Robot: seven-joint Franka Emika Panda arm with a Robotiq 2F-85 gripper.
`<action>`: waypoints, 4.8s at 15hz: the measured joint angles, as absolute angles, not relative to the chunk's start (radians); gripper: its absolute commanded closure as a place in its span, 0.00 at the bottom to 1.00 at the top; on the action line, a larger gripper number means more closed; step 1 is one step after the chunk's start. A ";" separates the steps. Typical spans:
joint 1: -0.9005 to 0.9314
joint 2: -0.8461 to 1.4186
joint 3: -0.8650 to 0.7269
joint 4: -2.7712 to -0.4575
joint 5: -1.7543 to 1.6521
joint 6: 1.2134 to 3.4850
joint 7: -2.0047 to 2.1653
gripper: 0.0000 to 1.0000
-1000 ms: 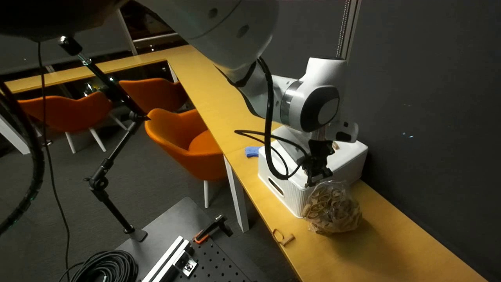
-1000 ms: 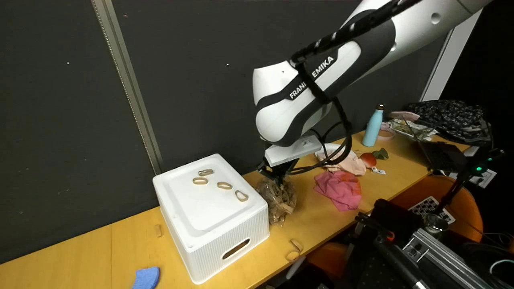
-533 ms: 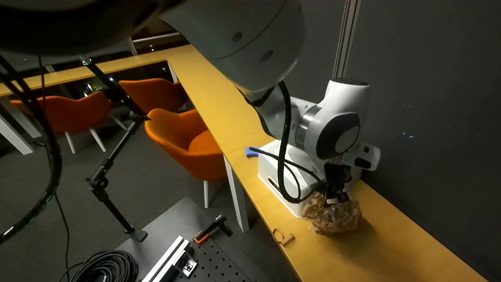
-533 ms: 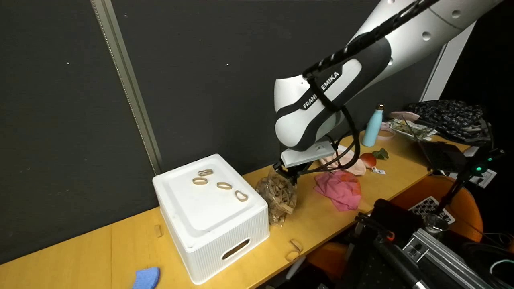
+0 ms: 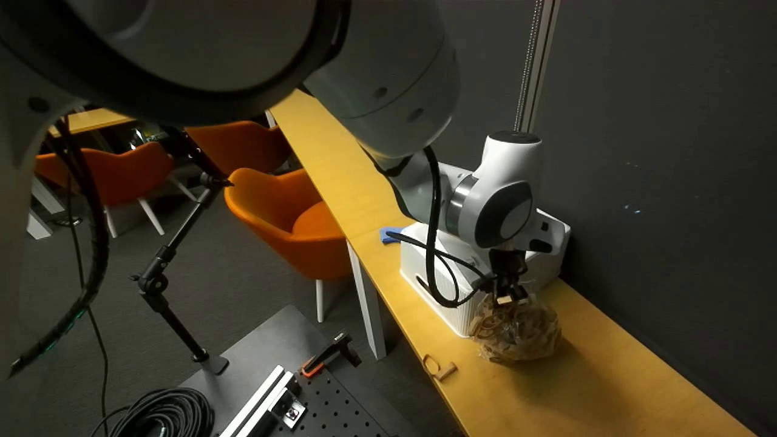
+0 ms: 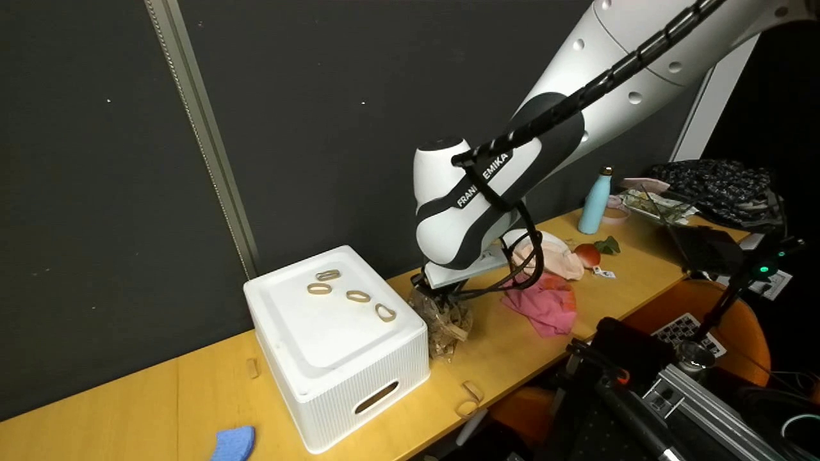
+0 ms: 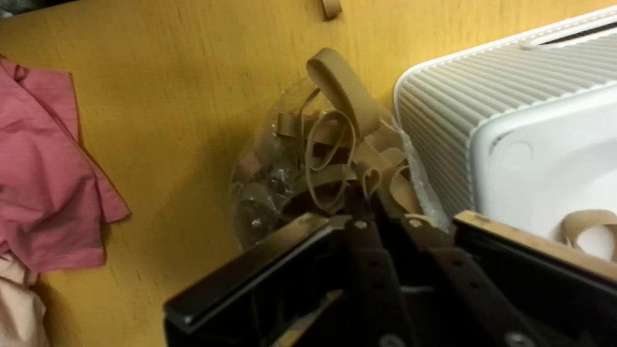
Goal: Put some rubber bands from the top of the storage container in the plastic.
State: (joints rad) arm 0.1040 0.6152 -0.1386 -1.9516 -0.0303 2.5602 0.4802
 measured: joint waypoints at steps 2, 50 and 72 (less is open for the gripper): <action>0.117 0.616 -0.139 -1.946 -0.030 2.566 0.480 0.43; 0.067 1.375 0.008 -0.576 -0.055 2.052 -0.158 0.00; 0.124 1.476 -0.052 -0.456 -0.136 2.203 -0.199 0.29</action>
State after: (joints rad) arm 0.1236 1.4763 -0.0520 -0.4557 -0.1359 2.2031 -0.1994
